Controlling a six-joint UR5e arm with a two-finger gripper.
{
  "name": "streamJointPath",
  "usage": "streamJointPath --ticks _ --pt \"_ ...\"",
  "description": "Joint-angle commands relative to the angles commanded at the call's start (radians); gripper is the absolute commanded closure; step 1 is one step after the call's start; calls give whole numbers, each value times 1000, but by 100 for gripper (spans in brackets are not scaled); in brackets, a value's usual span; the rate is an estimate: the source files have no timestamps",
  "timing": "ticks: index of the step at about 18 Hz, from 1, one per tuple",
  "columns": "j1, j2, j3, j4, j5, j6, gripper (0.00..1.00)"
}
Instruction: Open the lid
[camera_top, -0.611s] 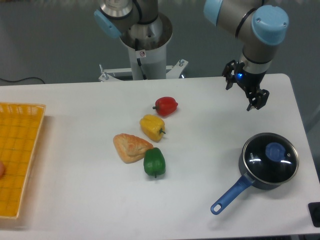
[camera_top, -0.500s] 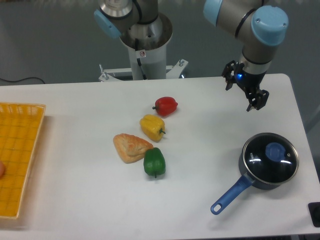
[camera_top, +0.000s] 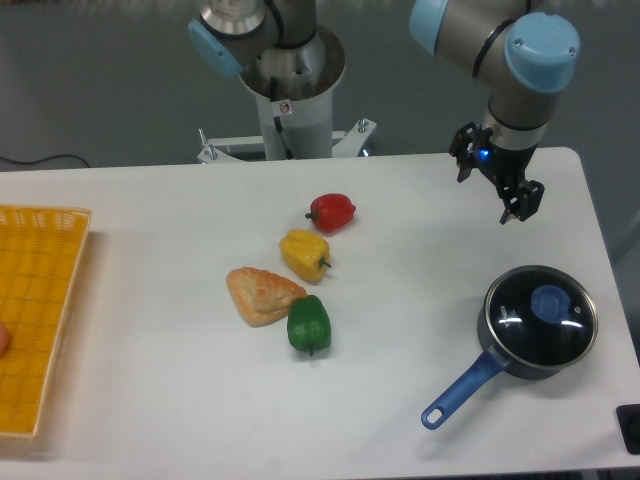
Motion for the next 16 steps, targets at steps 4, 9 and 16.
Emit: streamJointPath --ticks 4,9,16 --pt "-32 -24 5 16 5 -101 0" --pt "-37 -49 11 17 -6 -132 0" --pt "-45 -58 2 3 -8 -176 0"
